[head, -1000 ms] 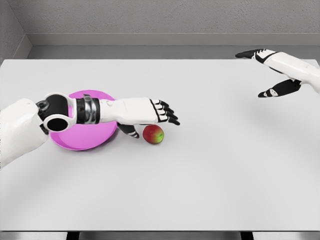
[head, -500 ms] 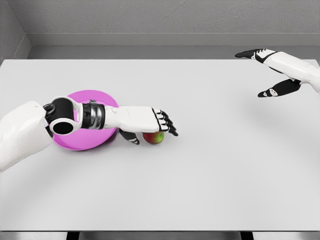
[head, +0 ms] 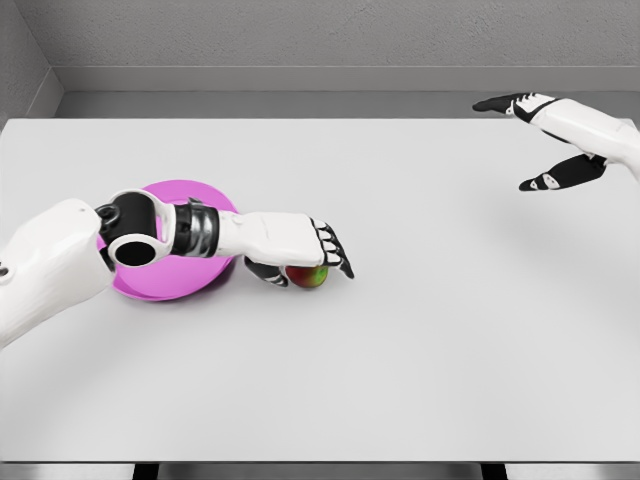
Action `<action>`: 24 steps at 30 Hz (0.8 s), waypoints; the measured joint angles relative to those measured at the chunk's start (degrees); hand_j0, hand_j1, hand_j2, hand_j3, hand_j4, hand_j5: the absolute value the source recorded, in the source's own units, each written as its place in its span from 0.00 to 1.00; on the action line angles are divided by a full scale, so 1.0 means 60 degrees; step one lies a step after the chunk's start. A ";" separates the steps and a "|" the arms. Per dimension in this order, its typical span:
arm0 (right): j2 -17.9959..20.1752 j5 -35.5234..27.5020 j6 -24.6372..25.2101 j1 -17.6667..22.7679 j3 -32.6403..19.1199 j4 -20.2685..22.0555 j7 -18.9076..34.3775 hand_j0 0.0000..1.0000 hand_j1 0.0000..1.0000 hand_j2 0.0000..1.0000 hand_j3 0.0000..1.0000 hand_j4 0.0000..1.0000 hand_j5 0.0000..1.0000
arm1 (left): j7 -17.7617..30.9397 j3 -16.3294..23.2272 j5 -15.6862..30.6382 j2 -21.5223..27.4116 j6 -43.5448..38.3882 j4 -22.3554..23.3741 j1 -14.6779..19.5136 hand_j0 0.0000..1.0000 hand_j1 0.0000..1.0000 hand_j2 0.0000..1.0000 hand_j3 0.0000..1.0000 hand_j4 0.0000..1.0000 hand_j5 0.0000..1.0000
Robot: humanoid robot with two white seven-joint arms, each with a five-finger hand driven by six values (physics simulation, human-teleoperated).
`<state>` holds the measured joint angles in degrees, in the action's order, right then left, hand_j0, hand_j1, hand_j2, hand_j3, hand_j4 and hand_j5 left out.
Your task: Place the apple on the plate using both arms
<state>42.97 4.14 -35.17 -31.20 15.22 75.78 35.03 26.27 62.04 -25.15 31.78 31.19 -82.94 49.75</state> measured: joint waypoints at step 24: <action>0.0007 -0.0003 0.0000 -0.0117 0.0000 0.0085 0.0000 1.00 1.00 1.00 1.00 1.00 1.00 | 0.0006 0.0053 -0.0220 -0.0107 0.0068 0.0297 0.0000 0.75 0.75 0.75 0.75 0.75 0.75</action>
<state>43.01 4.12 -35.17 -31.90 15.22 76.30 35.03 26.30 62.36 -26.47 31.13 31.59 -81.15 49.75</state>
